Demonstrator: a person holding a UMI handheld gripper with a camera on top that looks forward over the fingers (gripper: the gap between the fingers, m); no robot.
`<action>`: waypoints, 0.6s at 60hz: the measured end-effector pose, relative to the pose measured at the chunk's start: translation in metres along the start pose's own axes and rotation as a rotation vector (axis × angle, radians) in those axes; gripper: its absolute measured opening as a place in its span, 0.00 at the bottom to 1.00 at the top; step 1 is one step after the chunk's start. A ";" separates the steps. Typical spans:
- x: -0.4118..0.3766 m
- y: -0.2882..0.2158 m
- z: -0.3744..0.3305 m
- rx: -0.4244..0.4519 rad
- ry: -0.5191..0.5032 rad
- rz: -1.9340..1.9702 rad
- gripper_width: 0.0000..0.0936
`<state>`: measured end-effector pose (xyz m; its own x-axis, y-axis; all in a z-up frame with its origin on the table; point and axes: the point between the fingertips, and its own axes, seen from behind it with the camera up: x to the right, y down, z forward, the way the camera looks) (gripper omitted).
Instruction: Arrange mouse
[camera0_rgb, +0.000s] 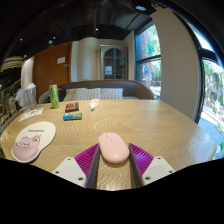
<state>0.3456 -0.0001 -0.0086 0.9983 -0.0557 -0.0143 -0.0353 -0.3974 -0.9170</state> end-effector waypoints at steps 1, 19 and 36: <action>0.000 0.000 0.001 0.003 0.005 -0.002 0.60; -0.003 -0.007 -0.031 0.045 0.103 0.077 0.43; -0.160 -0.134 -0.109 0.248 0.052 0.020 0.42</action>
<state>0.1859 -0.0381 0.1599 0.9937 -0.1104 -0.0186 -0.0362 -0.1591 -0.9866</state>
